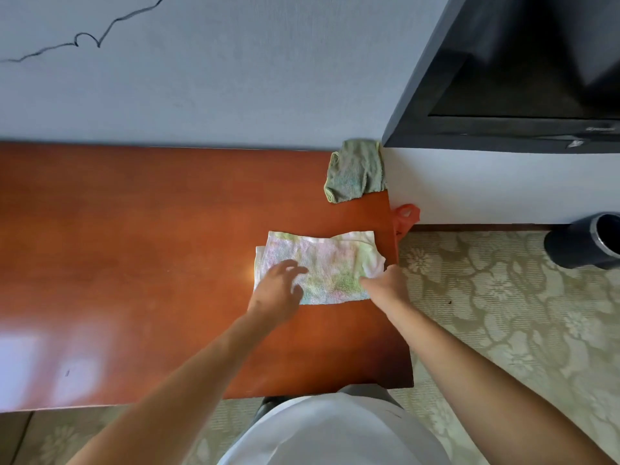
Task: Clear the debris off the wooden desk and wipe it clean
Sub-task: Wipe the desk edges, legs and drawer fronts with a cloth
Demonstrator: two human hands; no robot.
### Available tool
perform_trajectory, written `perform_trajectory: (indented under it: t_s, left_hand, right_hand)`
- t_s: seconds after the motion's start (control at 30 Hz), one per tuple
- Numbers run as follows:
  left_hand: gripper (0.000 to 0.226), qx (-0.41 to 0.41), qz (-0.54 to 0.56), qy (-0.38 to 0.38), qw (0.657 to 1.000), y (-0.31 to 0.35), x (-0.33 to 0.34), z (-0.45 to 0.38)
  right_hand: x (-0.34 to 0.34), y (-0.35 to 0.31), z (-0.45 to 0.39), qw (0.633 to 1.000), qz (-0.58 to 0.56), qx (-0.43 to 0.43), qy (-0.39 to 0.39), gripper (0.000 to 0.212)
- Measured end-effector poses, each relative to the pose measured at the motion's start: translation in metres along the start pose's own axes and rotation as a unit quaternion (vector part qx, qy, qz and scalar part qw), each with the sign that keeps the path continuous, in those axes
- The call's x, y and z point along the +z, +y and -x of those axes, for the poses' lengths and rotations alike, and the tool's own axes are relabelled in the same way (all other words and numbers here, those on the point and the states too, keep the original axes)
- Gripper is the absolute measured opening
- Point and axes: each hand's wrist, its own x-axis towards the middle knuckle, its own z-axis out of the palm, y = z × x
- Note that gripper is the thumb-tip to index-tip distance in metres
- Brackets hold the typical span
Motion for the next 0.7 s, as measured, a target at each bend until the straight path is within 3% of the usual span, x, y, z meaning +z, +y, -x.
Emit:
perform_trajectory:
  t_s: [0.03,0.1,0.2,0.33,0.47,0.57,0.63,0.7]
  left_hand:
    - [0.053,0.053,-0.108,-0.036,0.992,-0.002,0.011,-0.003]
    - [0.064,0.059,-0.228,-0.085,0.968,-0.003,0.028,-0.009]
    - [0.075,0.001,-0.298,-0.115,0.948,-0.007,0.04,-0.019]
    - [0.082,0.034,-0.331,-0.117,0.936,-0.003,0.052,-0.029]
    - [0.08,0.041,-0.319,-0.122,0.939,0.007,0.064,-0.04]
    - [0.065,0.008,-0.218,-0.023,0.976,0.014,0.057,-0.042]
    - [0.05,-0.104,-0.164,0.089,0.977,0.01,0.044,-0.042]
    - [0.045,-0.184,-0.149,0.116,0.965,-0.001,0.034,-0.044]
  right_hand:
    - [0.006,0.003,-0.002,0.999,0.042,-0.001,0.0,0.071]
    - [0.014,0.0,-0.006,0.997,0.063,-0.027,0.035,0.08]
    - [0.016,-0.011,-0.018,0.995,0.035,-0.085,0.039,0.051]
    - [0.002,-0.021,-0.031,0.995,-0.081,-0.028,-0.046,0.013]
    - [-0.021,-0.011,-0.041,0.988,-0.136,-0.013,-0.074,0.012]
    - [-0.028,0.001,-0.048,0.988,-0.143,0.005,-0.063,0.021]
    - [-0.028,0.005,-0.049,0.998,-0.05,-0.025,0.023,0.032]
    - [-0.025,0.006,-0.045,0.98,0.096,-0.087,0.15,0.034]
